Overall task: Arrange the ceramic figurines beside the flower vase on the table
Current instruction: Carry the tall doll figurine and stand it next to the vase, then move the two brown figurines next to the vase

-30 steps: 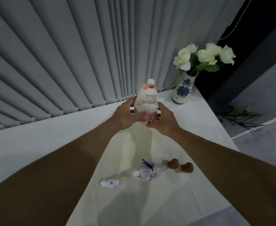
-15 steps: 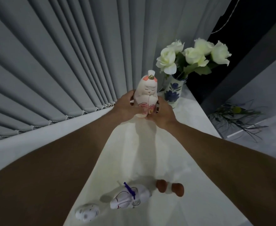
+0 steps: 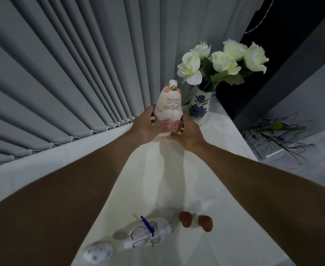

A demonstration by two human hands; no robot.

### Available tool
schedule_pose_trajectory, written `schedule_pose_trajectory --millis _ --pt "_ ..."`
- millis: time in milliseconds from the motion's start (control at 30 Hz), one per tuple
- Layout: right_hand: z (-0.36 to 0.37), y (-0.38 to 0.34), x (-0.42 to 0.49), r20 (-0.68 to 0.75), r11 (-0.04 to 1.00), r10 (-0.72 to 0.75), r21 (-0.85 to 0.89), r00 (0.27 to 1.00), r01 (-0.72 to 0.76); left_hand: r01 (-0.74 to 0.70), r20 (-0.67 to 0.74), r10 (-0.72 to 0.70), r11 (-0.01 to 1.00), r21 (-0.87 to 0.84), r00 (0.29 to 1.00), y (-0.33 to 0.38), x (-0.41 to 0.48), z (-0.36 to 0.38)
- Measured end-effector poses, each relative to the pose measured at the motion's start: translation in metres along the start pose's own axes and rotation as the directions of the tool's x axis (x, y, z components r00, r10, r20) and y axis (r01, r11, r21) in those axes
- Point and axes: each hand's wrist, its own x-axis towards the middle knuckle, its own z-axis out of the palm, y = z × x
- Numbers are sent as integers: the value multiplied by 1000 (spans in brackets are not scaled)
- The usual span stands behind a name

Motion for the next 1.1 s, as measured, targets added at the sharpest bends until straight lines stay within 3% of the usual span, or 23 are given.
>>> schedule_pose_trajectory --millis 300,467,700,933,1100 --pt "-17 16 -37 -64 983 64 -170 996 -74 239 -51 -233 945 222 971 -9 -49 12" --pt "-34 41 -91 -42 971 94 -217 995 -101 79 186 -158 924 375 970 -21 -94 28" --pt "-46 79 -170 48 962 108 -255 993 -93 -144 525 -136 877 458 840 -29 -147 67" --pt "-39 102 -223 149 967 183 -208 972 -150 -300 575 -113 762 573 810 -48 -169 102" --pt "-30 120 -230 167 928 74 -372 983 -7 -324 500 -39 718 616 865 -61 -172 114"
